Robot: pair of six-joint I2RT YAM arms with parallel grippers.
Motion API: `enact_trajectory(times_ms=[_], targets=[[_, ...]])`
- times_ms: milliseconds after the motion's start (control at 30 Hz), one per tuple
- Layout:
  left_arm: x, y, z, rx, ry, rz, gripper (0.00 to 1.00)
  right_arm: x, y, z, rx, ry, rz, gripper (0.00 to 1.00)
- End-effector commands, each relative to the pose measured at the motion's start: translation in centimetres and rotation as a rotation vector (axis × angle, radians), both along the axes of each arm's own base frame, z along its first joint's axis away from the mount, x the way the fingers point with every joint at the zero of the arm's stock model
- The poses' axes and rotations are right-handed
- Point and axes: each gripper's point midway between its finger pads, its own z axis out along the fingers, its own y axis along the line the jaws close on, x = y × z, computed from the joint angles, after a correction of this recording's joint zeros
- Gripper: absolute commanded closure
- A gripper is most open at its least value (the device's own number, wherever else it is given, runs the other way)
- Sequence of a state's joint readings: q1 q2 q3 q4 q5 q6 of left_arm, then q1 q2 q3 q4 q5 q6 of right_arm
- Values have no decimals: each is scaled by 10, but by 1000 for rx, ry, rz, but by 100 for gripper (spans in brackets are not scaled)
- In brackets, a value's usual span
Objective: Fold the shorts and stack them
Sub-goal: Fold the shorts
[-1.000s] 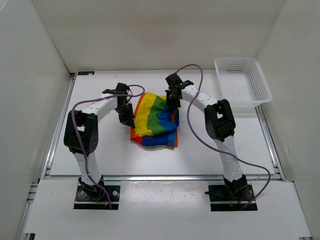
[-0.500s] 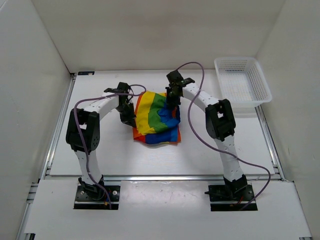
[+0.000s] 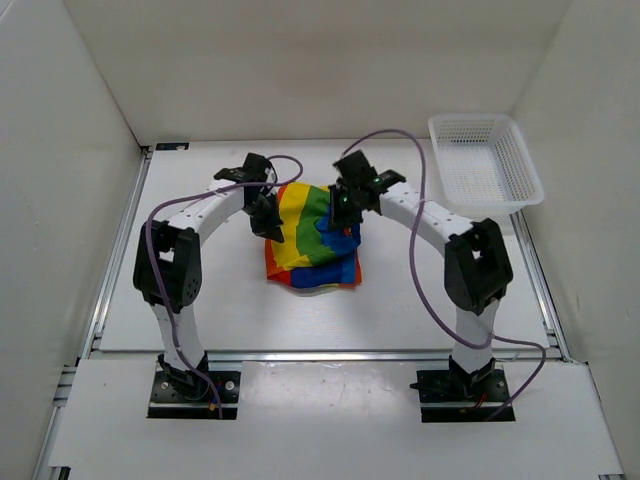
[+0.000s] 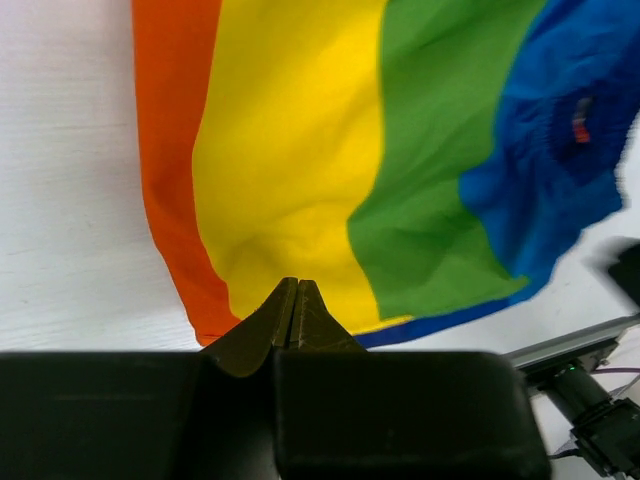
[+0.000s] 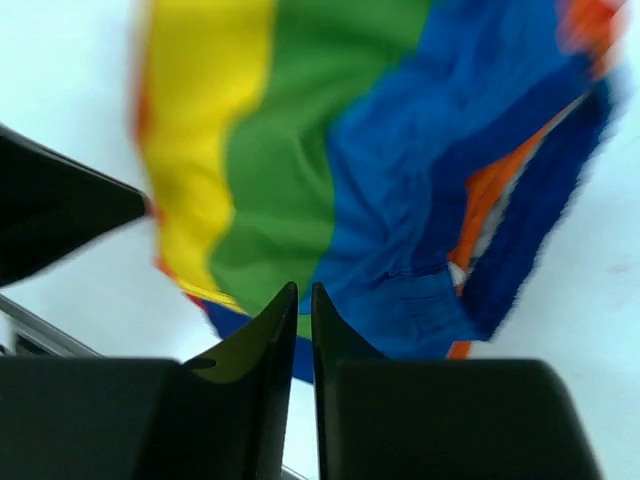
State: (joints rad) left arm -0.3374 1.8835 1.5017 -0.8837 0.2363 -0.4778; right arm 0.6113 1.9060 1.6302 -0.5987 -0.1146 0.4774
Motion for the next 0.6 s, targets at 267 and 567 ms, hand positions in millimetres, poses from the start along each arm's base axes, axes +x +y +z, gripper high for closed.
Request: enact_trajectory(times_ms=[267,567], targets=[[0,0,8,-5,-34,19,90,-20,4,-47,-78,121,20,89],[7,19,158,9,-338,20,55,-10,-77,98,-183,-236,-197,32]])
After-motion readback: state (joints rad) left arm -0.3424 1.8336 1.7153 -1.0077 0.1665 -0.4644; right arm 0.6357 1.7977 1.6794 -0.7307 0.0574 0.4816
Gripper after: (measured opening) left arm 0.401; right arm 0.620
